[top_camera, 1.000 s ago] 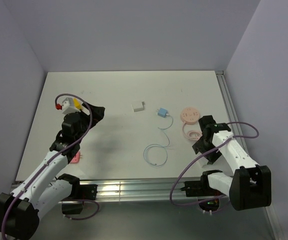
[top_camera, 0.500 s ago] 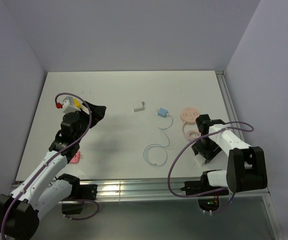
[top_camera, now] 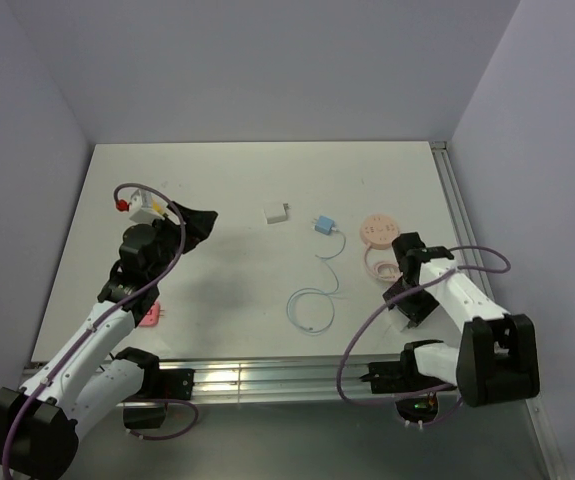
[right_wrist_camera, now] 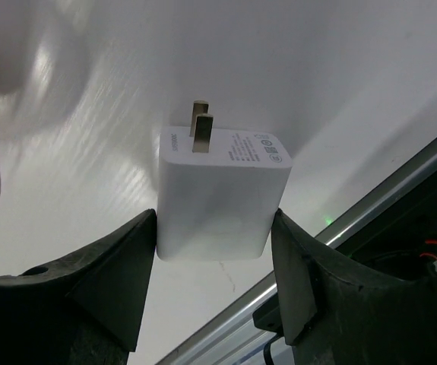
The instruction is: Insert the plug
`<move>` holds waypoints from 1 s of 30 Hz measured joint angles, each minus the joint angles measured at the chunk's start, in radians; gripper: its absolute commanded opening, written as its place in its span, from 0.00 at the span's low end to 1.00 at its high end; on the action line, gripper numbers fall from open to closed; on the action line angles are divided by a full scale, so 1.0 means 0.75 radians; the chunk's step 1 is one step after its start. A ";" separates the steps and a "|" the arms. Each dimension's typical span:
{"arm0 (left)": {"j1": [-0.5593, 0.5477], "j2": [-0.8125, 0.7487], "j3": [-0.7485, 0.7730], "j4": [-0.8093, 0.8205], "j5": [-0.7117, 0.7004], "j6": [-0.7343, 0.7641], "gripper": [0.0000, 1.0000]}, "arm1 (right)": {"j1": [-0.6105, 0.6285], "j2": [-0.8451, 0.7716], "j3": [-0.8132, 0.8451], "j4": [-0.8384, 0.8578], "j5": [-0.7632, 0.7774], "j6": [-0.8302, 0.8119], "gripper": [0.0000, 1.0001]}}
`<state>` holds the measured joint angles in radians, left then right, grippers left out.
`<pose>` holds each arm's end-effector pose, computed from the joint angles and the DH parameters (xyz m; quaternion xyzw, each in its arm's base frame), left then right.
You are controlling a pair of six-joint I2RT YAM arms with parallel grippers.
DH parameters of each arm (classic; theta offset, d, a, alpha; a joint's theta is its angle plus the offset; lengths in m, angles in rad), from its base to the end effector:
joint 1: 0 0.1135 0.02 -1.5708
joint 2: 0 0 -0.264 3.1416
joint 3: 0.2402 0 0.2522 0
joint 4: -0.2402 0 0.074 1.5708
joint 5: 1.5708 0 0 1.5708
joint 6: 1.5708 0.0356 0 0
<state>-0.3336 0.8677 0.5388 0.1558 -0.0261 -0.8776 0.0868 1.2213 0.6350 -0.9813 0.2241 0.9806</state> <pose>0.1973 -0.0674 0.2737 -0.2137 0.7351 -0.3580 0.5346 0.1672 0.0066 0.1673 0.4296 0.8961 -0.0955 0.0583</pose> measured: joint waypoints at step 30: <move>-0.271 0.456 0.216 0.131 0.782 0.010 0.69 | 0.477 -0.453 0.220 0.469 -0.530 -0.624 0.00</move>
<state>-0.5369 1.2098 0.7006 0.2543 0.5606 -0.8700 0.4446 0.8814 0.7998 -0.6292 -0.1734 0.5129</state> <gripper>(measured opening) 0.685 0.644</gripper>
